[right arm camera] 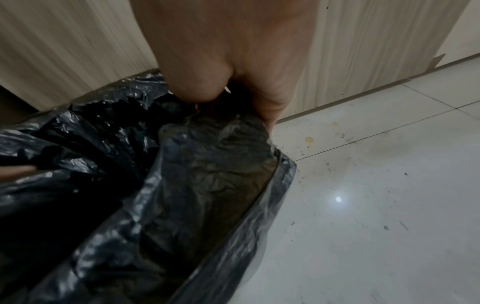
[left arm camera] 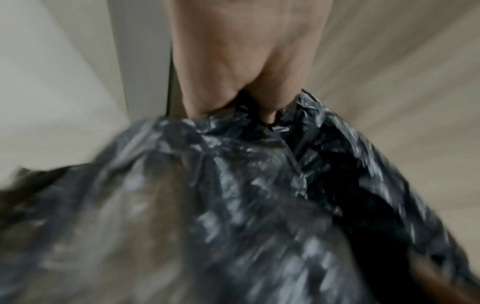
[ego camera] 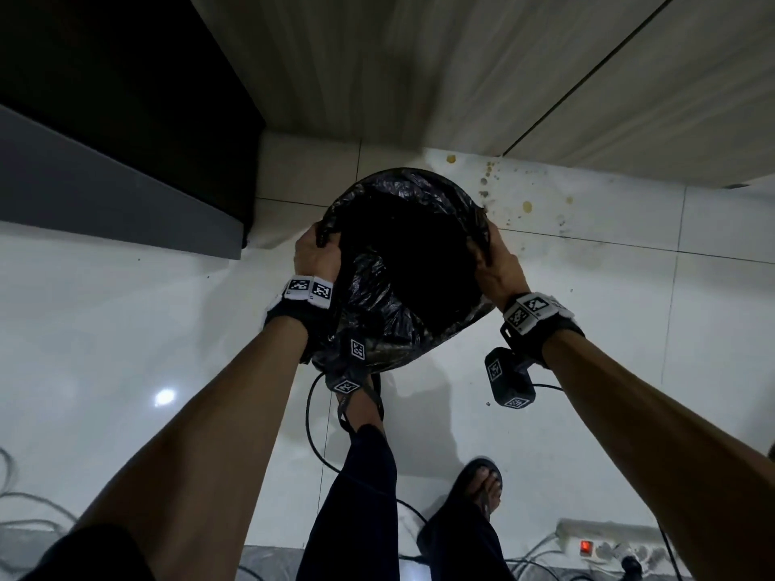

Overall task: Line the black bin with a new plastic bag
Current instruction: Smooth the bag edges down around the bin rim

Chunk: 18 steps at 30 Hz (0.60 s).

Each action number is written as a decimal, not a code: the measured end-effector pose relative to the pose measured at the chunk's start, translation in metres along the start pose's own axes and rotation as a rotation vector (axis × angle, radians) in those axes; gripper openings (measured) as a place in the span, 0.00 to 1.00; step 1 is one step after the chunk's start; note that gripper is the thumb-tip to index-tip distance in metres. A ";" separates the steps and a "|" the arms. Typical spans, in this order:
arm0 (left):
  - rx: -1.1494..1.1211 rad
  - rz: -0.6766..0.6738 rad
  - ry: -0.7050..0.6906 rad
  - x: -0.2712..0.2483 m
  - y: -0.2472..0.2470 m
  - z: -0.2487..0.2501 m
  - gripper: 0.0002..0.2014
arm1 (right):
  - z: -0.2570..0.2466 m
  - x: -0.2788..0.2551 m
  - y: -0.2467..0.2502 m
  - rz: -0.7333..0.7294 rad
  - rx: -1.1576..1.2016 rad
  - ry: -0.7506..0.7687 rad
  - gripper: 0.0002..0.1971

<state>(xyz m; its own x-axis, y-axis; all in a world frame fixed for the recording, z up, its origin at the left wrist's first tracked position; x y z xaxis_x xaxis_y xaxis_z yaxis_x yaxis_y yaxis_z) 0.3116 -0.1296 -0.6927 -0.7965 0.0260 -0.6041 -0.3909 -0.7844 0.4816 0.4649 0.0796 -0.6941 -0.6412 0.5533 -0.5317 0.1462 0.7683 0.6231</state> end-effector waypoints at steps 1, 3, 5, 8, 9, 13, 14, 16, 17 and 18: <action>0.075 0.063 -0.021 -0.004 0.001 -0.002 0.24 | 0.002 -0.002 -0.001 -0.010 0.013 -0.024 0.26; 0.247 0.235 -0.057 -0.022 0.002 -0.003 0.34 | 0.001 -0.008 -0.001 0.003 0.019 -0.052 0.26; 0.292 0.376 -0.073 -0.048 0.000 -0.003 0.41 | -0.003 -0.014 0.000 0.103 -0.072 -0.031 0.27; 0.177 0.410 0.149 -0.090 -0.012 -0.007 0.51 | -0.012 -0.030 0.003 0.256 -0.234 -0.020 0.28; 0.096 0.380 0.282 -0.097 -0.016 -0.013 0.54 | -0.014 -0.033 0.003 0.257 -0.223 -0.067 0.28; -0.315 0.120 0.562 -0.083 -0.022 -0.029 0.57 | -0.020 -0.025 0.000 0.107 0.078 -0.282 0.35; -0.391 0.086 0.526 -0.076 -0.019 -0.026 0.54 | -0.022 -0.017 0.000 0.081 0.172 -0.298 0.36; -0.405 0.095 0.406 -0.060 -0.012 -0.017 0.45 | -0.030 -0.003 -0.001 0.075 0.299 -0.285 0.38; -0.381 0.102 0.347 -0.053 -0.007 -0.008 0.43 | -0.033 0.004 -0.001 0.087 0.326 -0.268 0.38; -0.334 0.107 0.280 -0.046 -0.001 0.001 0.41 | -0.037 0.010 0.000 0.091 0.333 -0.247 0.38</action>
<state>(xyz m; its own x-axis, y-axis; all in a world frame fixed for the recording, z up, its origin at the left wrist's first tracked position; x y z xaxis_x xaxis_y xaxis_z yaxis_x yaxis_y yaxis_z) 0.3484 -0.1291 -0.6645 -0.6507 -0.1989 -0.7328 -0.1058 -0.9319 0.3469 0.4303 0.0730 -0.6779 -0.4203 0.6533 -0.6298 0.4557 0.7521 0.4761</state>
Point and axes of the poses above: each hand's wrist, its own x-axis towards the middle knuckle, its own y-axis out of the back of the hand, z = x × y, the point moved 1 cm from there along x, towards the middle knuckle, and after that the axes turned 3 degrees about z, right-handed, at the moved point
